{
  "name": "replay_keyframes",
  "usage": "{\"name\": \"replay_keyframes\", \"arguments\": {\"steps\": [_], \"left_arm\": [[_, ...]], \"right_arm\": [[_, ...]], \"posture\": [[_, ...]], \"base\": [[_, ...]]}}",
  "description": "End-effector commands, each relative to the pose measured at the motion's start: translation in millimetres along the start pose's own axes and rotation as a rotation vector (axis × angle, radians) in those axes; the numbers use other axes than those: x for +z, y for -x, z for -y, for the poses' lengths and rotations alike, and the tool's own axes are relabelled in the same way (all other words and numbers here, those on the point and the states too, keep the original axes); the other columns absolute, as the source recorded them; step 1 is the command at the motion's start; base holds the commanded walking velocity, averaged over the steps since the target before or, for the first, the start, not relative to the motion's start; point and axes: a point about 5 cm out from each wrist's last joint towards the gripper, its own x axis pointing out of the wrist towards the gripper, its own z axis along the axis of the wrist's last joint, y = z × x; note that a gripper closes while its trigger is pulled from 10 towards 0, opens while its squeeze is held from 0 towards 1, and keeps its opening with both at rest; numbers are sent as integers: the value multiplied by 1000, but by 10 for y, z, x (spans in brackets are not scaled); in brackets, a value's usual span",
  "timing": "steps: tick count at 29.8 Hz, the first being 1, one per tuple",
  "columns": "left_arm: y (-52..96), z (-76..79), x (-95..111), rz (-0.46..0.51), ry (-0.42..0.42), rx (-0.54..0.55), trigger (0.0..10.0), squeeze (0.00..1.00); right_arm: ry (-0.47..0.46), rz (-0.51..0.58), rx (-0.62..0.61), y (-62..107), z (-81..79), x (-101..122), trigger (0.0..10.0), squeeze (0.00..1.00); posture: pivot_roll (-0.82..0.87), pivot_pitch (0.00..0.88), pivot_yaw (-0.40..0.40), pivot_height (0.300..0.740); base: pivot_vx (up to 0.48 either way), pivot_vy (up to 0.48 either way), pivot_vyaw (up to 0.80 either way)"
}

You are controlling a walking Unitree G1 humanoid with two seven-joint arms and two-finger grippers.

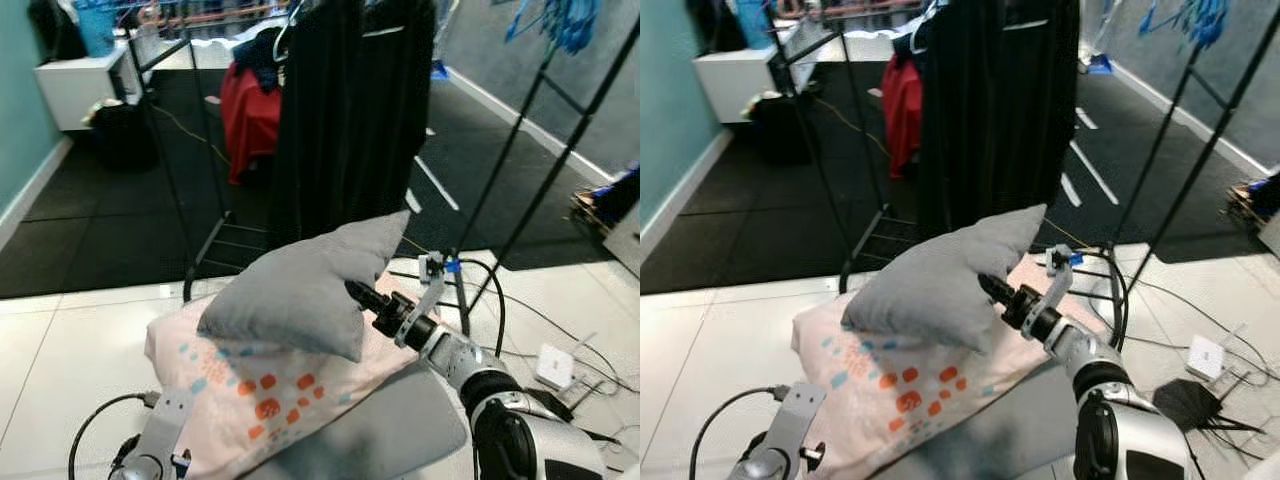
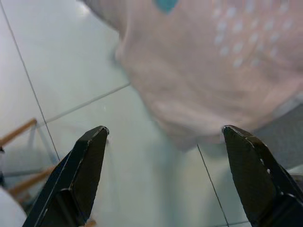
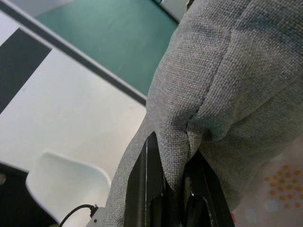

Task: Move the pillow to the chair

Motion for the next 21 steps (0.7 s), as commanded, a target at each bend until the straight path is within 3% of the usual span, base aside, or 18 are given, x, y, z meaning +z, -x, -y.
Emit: {"name": "replay_keyframes", "arguments": {"steps": [1, 3, 4, 5, 6, 21], "left_arm": [[16, 4, -92, -26, -18, -8, 10000, 0], [18, 3, -99, -27, -19, -8, 10000, 0], [19, 2, -104, -27, -16, -9, 10000, 0], [19, 2, -104, -27, -16, -9, 10000, 0], [20, 2, -109, -27, -12, -9, 10000, 0], [29, 48, -124, -14, -8, -45, 10000, 0]], "right_arm": [[33, 30, 26, -23, -36, 86, 0, 0], [47, 18, 7, -19, -22, 63, 0, 0], [58, -5, -17, -18, -6, 22, 8706, 0], [58, -5, -17, -18, -6, 22, 8706, 0], [72, -17, -36, -14, 8, -9, 10000, 0], [89, -8, -81, 23, 54, -39, 10000, 0]], "posture": [[-116, 60, -59, 709], [-117, 57, -58, 714], [-116, 54, -58, 714], [-116, 54, -58, 714], [-117, 51, -59, 714], [-115, 37, -57, 714]], "base": [[0, 0, 0], [0, 0, 0], [0, 0, 0], [0, 0, 0], [0, 0, 0], [0, 0, 0]]}}
